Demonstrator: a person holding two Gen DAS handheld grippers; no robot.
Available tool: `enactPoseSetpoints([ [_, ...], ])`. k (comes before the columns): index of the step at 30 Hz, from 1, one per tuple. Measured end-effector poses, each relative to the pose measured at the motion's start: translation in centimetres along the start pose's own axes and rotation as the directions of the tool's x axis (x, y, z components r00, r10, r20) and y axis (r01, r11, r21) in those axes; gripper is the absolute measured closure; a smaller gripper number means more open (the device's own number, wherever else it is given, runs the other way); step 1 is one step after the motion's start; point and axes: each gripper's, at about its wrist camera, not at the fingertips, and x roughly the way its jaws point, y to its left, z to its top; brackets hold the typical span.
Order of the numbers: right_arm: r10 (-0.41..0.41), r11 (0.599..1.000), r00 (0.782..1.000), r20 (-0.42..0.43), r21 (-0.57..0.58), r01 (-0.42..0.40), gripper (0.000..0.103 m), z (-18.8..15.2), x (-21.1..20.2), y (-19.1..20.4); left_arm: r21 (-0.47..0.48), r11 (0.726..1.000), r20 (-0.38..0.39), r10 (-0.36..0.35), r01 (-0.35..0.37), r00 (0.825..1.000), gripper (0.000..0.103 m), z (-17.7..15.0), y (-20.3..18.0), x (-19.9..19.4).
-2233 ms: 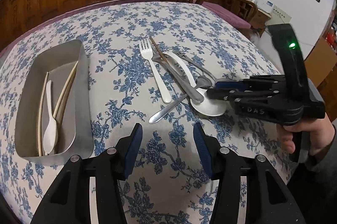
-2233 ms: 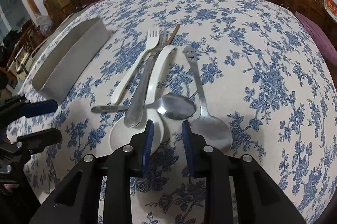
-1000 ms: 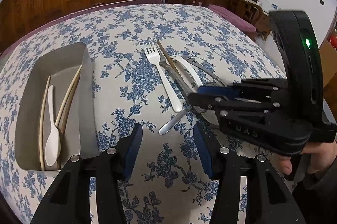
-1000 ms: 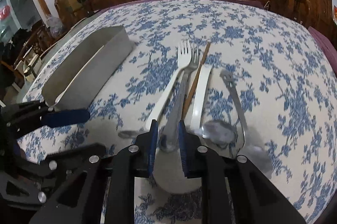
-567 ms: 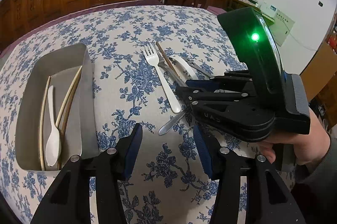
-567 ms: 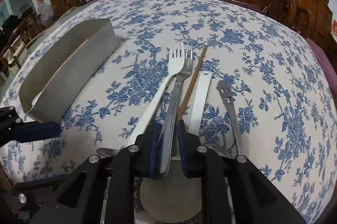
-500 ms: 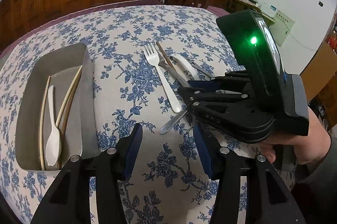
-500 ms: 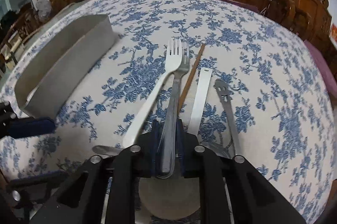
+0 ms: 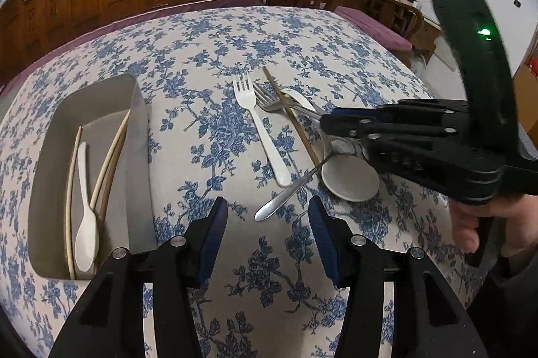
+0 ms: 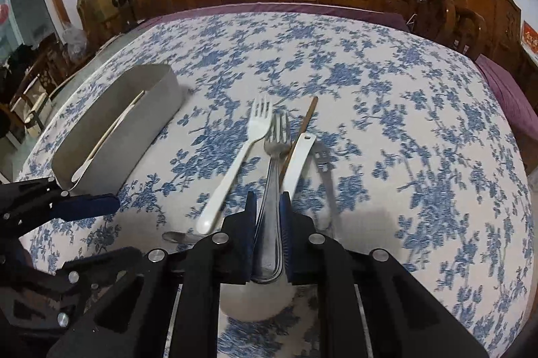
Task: Organize utensils
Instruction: 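Grasp a white plastic fork with the left tool while right holds the metal fork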
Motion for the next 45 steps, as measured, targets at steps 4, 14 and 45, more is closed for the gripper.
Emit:
enactPoseSetpoints([
  [4,0.029,1.000,0.999,-0.028,0.010,-0.029,0.088,-0.4,0.0,-1.4,0.003,1.000,-0.017,0.008,-0.008,1.000,0.055,1.5,-0.9,1.5],
  [14,0.047,0.999,0.995,-0.085,0.007,-0.047,0.088,-1.4,1.2,-2.7,0.010,0.998,-0.084,0.058,-0.058,0.995,0.071,4.3,-1.3,7.0],
  [45,-0.016,0.996,0.999,-0.049,-0.088,0.012,0.083,0.3,3.4,-1.8,-0.076,0.997,0.079,-0.005,0.011,0.997,0.094,1.7,3.1,-0.9],
])
